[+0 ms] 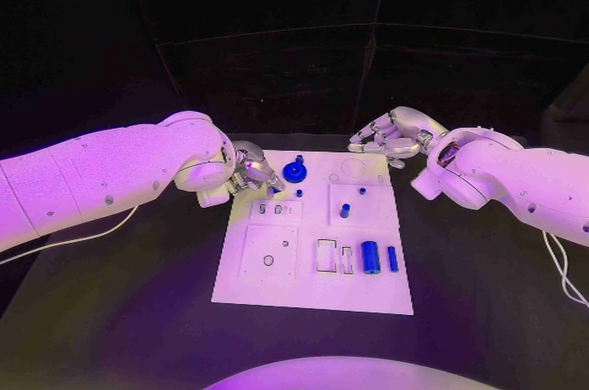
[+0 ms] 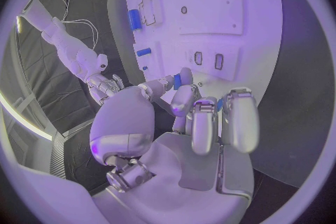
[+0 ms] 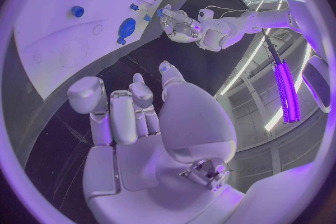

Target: Assemble the parts on the task board

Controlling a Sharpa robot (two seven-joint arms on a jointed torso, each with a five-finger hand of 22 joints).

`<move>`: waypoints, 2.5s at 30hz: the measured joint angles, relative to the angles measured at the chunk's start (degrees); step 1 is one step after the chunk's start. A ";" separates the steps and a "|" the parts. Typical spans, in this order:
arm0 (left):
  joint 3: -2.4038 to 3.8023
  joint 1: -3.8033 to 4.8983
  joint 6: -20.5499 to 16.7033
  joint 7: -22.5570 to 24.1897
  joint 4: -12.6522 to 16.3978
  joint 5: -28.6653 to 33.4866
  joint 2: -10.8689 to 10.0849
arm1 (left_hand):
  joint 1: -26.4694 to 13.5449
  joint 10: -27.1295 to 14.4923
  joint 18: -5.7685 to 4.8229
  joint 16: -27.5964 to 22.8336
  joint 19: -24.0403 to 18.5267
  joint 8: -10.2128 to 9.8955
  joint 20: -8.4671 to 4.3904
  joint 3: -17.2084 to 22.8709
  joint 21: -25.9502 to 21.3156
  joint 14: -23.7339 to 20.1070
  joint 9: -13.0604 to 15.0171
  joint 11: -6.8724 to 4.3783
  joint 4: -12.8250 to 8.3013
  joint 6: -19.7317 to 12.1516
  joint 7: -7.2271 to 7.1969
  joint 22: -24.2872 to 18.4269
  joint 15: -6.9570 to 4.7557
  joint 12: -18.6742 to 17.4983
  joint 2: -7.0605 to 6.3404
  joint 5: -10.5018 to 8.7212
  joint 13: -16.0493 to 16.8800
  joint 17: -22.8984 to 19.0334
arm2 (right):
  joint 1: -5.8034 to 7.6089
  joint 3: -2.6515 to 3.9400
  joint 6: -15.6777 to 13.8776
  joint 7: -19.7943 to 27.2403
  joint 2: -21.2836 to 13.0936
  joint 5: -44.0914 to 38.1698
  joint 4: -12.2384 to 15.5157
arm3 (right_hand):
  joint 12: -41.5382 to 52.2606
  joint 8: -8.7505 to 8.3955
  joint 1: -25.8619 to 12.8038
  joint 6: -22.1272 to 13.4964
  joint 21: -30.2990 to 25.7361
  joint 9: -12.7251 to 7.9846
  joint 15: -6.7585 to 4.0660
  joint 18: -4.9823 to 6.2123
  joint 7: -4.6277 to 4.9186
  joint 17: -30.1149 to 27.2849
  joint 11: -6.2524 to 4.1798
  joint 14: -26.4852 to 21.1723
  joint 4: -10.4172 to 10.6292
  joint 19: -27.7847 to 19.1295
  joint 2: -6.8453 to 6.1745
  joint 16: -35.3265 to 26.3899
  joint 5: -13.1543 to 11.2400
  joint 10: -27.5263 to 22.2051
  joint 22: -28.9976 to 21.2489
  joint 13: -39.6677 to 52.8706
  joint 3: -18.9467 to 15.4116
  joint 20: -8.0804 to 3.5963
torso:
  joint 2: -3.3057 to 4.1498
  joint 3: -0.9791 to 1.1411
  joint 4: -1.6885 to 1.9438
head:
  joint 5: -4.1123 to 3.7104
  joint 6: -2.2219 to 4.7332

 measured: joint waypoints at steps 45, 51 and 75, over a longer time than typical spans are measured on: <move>-4.11 4.23 19.06 -7.14 -10.80 1.86 10.22 | -9.94 2.48 0.00 0.00 -0.16 -0.72 0.16 2.80 2.46 -0.01 0.32 -0.23 -5.06 3.70 -0.02 0.00 0.01 2.27 4.85 0.95 2.95 0.00 | 0.01 0.00 0.01 -0.10 0.82 0.02 -0.25 | 0.00 0.00 0.00 0.00 0.00 0.00 0.00 0.00 0.00 0.08 0.00 0.00 0.16 0.21 0.00 0.00 0.33 0.00 0.01 0.01 -0.16 -0.21 | 0.08 -0.09 -0.05 | -0.25 -0.77; -4.21 4.87 22.72 -7.18 -12.85 2.49 11.75 | -10.06 2.77 0.00 0.00 -0.16 -0.95 0.16 3.19 2.53 -0.01 0.32 -0.34 -5.45 3.82 -0.11 0.00 0.01 2.50 4.97 0.81 3.08 0.00 | 0.01 0.00 0.01 -0.10 0.95 0.02 -0.28 | 0.00 0.00 0.00 0.00 0.00 0.00 0.00 0.00 0.00 0.08 0.00 0.00 0.16 0.21 0.00 0.00 0.62 0.00 0.01 0.01 -0.16 -0.21 | 0.07 -0.07 -0.05 | -0.36 -0.80; -6.22 5.44 31.37 -7.22 -19.69 3.37 17.10 | -10.89 2.78 0.00 0.00 -0.16 -1.45 0.16 3.04 2.74 -0.01 0.32 -0.32 -5.63 3.90 -0.17 0.00 0.01 2.50 5.81 0.87 3.08 0.00 | 0.01 0.00 0.04 -0.10 1.71 0.02 -0.55 | 0.00 0.22 0.16 0.00 0.00 0.00 0.00 0.00 0.00 0.07 0.00 0.00 0.00 0.21 0.16 0.00 0.63 0.00 0.00 0.01 -0.32 -0.21 | 0.04 -0.12 0.00 | -0.31 -0.87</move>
